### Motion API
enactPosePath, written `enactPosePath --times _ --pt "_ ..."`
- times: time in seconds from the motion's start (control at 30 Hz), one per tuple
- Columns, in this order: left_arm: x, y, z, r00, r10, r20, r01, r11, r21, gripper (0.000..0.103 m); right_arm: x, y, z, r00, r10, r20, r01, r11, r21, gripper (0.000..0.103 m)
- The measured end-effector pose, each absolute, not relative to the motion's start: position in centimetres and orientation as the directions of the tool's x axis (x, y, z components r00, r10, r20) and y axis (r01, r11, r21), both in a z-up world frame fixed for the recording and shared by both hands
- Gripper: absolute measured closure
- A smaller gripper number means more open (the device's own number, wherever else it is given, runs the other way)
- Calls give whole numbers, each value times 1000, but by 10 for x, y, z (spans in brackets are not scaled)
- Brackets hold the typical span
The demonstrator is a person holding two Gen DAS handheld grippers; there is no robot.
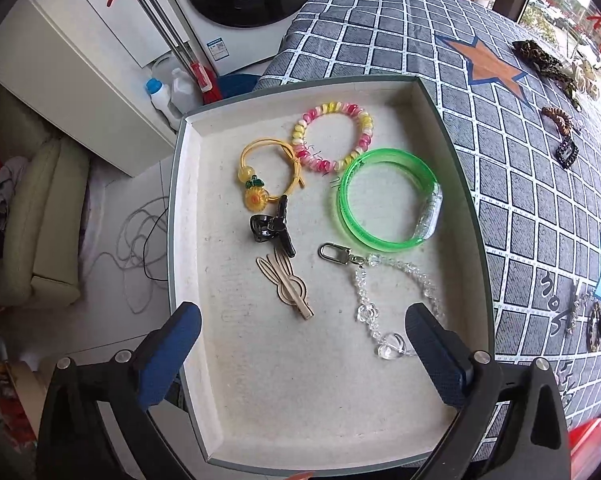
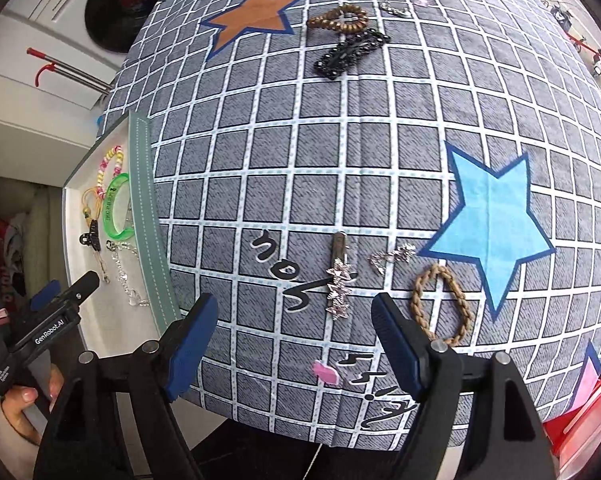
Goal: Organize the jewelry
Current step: 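Move the left tool to the pink star hair clip while the right nears the braided bracelet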
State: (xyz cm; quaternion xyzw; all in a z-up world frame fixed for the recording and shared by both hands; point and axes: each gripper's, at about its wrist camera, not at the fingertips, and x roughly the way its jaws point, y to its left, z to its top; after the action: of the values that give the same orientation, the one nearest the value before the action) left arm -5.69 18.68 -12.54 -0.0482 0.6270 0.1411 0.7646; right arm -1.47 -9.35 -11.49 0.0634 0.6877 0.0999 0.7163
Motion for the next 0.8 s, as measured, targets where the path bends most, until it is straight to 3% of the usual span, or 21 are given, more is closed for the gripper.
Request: enactPosePath --times 0.43,0.8 --pt "-22 101 -92 247 84 -965 -61 996 71 0 -54 -179 -130 5 141 -990 115 983 140 21" --pt "3 35 -106 185 -2 -983 72 997 12 0 -66 -210 -138 12 100 -995 123 987 101 22"
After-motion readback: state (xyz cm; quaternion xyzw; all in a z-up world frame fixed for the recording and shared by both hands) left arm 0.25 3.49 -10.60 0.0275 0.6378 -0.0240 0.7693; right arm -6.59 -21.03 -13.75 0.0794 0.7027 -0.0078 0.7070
